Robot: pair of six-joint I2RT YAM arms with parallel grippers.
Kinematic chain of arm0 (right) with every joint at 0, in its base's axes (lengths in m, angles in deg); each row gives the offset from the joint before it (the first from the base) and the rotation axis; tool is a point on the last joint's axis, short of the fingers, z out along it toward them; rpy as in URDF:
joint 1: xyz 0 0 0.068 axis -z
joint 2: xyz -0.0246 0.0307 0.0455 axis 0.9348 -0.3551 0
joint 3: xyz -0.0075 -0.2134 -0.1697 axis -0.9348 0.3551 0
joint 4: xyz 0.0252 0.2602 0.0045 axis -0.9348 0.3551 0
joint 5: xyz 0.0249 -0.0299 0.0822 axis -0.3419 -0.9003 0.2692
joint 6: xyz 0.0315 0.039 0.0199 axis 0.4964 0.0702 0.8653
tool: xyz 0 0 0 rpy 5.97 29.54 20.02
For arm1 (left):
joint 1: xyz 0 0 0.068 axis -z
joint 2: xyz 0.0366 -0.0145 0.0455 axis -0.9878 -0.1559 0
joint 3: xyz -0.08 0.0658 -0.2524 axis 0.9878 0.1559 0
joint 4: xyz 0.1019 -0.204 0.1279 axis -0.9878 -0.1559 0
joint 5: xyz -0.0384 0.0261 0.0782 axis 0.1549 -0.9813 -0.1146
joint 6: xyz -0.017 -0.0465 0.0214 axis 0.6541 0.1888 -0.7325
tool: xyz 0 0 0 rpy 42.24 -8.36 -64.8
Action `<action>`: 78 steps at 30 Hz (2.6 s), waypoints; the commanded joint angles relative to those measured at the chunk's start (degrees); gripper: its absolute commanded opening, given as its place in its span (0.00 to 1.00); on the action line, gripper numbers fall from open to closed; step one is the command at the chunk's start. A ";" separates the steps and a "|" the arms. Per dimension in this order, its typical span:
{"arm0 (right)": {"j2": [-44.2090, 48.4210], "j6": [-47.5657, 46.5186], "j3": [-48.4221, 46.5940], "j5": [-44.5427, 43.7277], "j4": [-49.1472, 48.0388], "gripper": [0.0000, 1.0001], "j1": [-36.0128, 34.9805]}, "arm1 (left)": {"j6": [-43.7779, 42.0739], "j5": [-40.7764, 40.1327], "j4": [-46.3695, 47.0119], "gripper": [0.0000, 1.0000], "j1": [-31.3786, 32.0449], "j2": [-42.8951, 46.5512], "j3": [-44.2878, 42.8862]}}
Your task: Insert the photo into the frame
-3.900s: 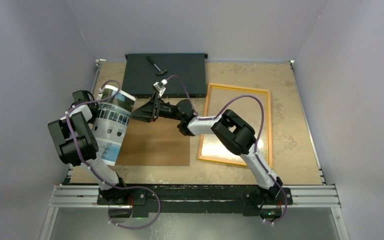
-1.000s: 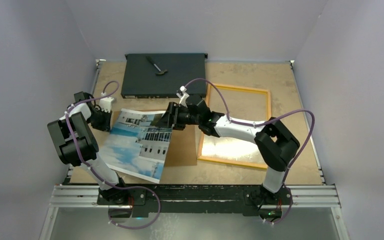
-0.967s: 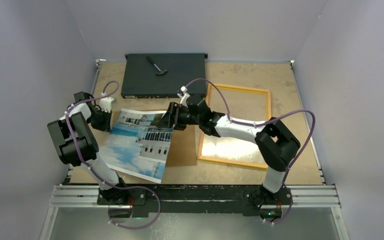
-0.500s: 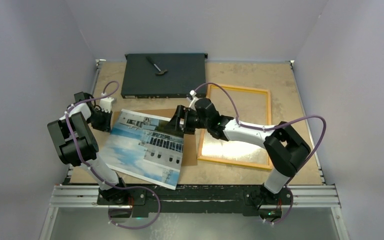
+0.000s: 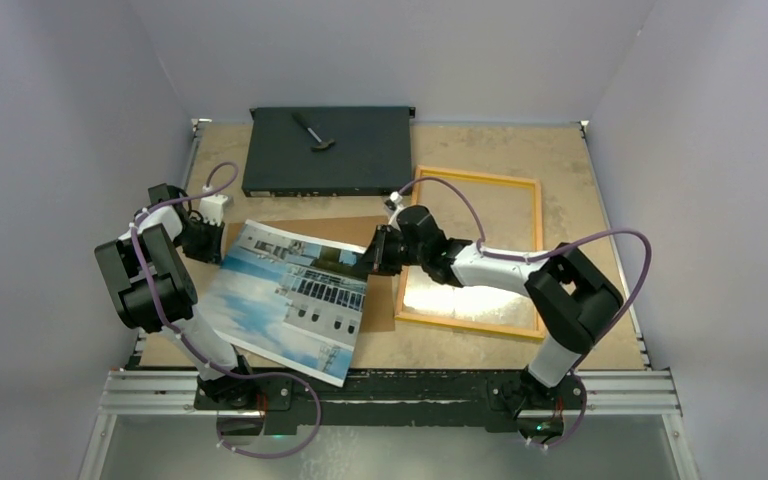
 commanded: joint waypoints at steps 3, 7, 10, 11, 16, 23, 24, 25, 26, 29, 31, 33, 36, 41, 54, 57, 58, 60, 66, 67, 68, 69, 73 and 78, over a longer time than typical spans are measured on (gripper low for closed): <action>5.17 -8.67 -8.61 -6.93 10.21 0.00 0.75 | 0.67 1.72 -5.31 0.07 0.23 -0.42 -1.36; 8.60 -17.14 -17.90 -13.69 20.85 0.00 1.53 | 0.84 3.53 -8.44 0.07 -0.02 0.35 -4.86; 11.31 -26.48 -28.61 -24.17 32.20 0.00 2.21 | 1.06 5.12 -11.55 0.08 -0.12 1.22 -9.28; 12.28 -30.08 -32.41 -28.20 35.83 0.00 2.25 | 1.16 5.65 -12.78 0.08 -0.20 1.54 -10.98; 16.79 -45.28 -47.49 -47.78 46.30 0.00 2.19 | 2.04 9.65 -17.71 0.10 -0.18 2.06 -18.31; 13.53 -58.06 -58.92 -71.15 59.69 0.00 -11.10 | 2.37 11.54 -18.87 0.10 -0.12 2.41 -20.26; 10.82 -58.08 -59.27 -75.43 63.98 0.00 -13.18 | 2.24 11.54 -18.99 0.11 -0.18 2.14 -20.26; 9.27 -59.05 -56.80 -80.94 64.10 0.00 -15.34 | 2.11 11.50 -19.18 0.10 -0.21 1.94 -20.25; 8.06 -58.81 -54.49 -83.52 64.67 0.00 -17.35 | 1.85 11.45 -19.33 0.10 -0.22 1.84 -20.25; 2.20 -51.94 -53.24 -87.92 70.71 0.00 -19.03 | 1.42 11.35 -19.45 0.10 -0.24 2.02 -19.71; -0.47 -49.74 -51.07 -89.59 72.47 0.00 -20.31 | 1.10 11.37 -19.49 0.10 -0.26 2.41 -19.55; -2.79 -49.23 -48.83 -88.63 72.73 0.00 -22.28 | 0.86 11.28 -19.63 0.10 -0.22 2.50 -19.61; -5.39 -51.27 -44.41 -87.34 70.29 0.00 -26.46 | 0.77 11.51 -19.92 0.10 -0.21 2.42 -19.79; -8.59 -53.91 -38.95 -81.83 66.08 0.00 -31.49 | 0.68 11.84 -19.82 0.10 -0.21 2.61 -19.11; -14.21 -44.30 -37.19 -69.74 69.03 0.00 -35.54 | 0.74 11.95 -18.84 0.10 -0.40 1.98 -18.44; -13.15 -42.55 -34.16 -68.97 70.12 0.00 -35.52 | 0.82 12.22 -18.55 0.10 -0.43 1.78 -18.00; -12.52 -42.19 -32.85 -68.72 69.92 0.00 -35.54 | 0.91 12.25 -18.43 0.10 -0.39 1.77 -17.89; -11.42 -40.97 -30.41 -68.64 69.69 0.00 -35.54 | 1.00 12.18 -18.13 0.10 -0.40 1.66 -17.71; -8.80 -40.41 -23.10 -68.99 67.83 0.00 -35.54 | 1.38 12.41 -18.22 0.10 -0.41 1.80 -17.68; -8.00 -40.87 -22.02 -69.33 67.47 0.00 -35.54 | 1.38 12.46 -18.22 0.10 -0.41 1.82 -17.61; -6.98 -41.89 -20.67 -70.72 66.65 0.00 -35.48 | 1.31 12.34 -18.22 0.10 -0.45 1.97 -17.58; -5.66 -43.41 -19.12 -72.26 64.83 0.00 -35.49 | 1.29 12.33 -18.29 0.10 -0.45 1.92 -17.43; -0.87 -49.82 -13.73 -75.26 59.50 0.00 -35.54 | 1.44 12.59 -18.23 0.10 -0.41 2.03 -17.10; 0.90 -56.00 -9.39 -80.97 50.18 0.00 -35.54 | 1.54 12.85 -18.14 0.10 -0.44 2.04 -16.59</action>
